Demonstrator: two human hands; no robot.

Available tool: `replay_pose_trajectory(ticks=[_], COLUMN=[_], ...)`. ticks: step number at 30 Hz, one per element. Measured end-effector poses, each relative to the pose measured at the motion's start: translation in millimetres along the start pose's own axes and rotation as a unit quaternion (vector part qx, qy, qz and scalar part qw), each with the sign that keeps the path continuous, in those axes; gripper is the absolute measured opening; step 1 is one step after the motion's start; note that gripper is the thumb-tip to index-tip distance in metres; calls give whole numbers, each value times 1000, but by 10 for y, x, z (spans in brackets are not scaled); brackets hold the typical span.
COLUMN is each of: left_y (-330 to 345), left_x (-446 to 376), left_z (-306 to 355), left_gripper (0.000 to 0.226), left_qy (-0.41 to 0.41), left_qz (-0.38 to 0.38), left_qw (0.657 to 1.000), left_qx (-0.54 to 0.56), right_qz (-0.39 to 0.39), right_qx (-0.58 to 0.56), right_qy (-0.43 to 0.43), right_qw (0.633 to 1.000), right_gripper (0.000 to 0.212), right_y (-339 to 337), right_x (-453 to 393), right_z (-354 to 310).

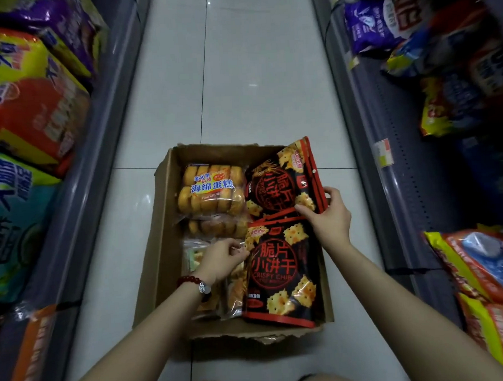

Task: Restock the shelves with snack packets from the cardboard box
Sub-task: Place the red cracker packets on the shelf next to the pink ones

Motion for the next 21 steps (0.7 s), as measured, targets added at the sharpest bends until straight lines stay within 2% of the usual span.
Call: replay_pose_trajectory(ticks=[3,7,10,12,15,17,19,21], left_y=[148,237,283,312,361,393,409,435], left_x=[-32,-61,-101,-115,-131,-149,-191,-209], left_z=[-69,-15,-10,-29,-66,-87,-98,-65], left_gripper=[34,42,62,70,64,46,30,30], left_qy=[-2,10,-23,-57,-107,-123,-124,-128], left_qz=[-23,-3,14,24,16,-7,-17,-26], left_qw=[1000,1000,998,991,968,947,934,926], left_qx=[6,15,50,119,228,298,334,355], right_qz=[16,37,38,35,42,51,53,56], right_qx=[-3,13,23,36,53,61,72,81], right_qy=[-11,-22,-27,-39,-57,-69,-86,-103], right_qw=[1000,999,999,998,996,994,992,990], right_gripper=[64,61,60,54,46,46,47,49], right_y=[35,20,-1,0,-3,-25,-42,-63], right_x=[-5,-44,-70,-75,-75,-77,-90,-111], right_z=[59,82,90,82,66,48,23,-8])
Point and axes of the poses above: each hand's wrist, its own x-axis away from the middle knuckle, its own y-axis out of the palm, z = x × y, the point moved 5 cm from there along -x, towards the middle knuckle, and after that the axes turned 3 degrees about z, right-handed, at the moved point
